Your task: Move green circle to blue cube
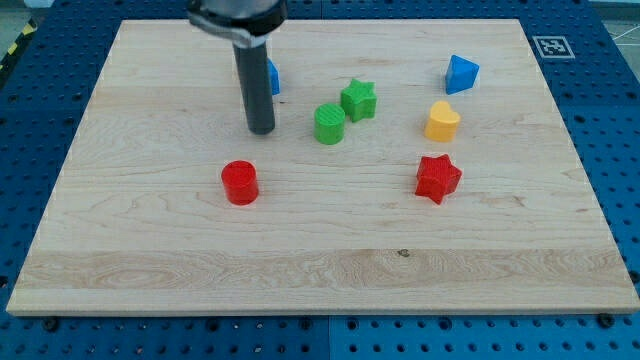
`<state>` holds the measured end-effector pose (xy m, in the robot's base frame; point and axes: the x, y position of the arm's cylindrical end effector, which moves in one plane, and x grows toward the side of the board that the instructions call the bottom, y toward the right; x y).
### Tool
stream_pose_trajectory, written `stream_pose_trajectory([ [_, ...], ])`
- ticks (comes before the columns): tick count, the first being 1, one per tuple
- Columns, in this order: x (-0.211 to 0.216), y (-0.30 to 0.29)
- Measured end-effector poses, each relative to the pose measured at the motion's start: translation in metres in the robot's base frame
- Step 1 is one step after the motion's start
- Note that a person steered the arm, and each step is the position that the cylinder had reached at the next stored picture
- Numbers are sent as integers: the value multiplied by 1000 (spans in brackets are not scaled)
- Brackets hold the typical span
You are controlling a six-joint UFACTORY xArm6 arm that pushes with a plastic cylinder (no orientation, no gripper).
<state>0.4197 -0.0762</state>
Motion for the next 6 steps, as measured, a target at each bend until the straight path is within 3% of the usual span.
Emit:
stream_pose_trajectory([
  [2, 73, 69],
  [3, 78, 128],
  [4, 56, 161],
  [6, 31, 158],
])
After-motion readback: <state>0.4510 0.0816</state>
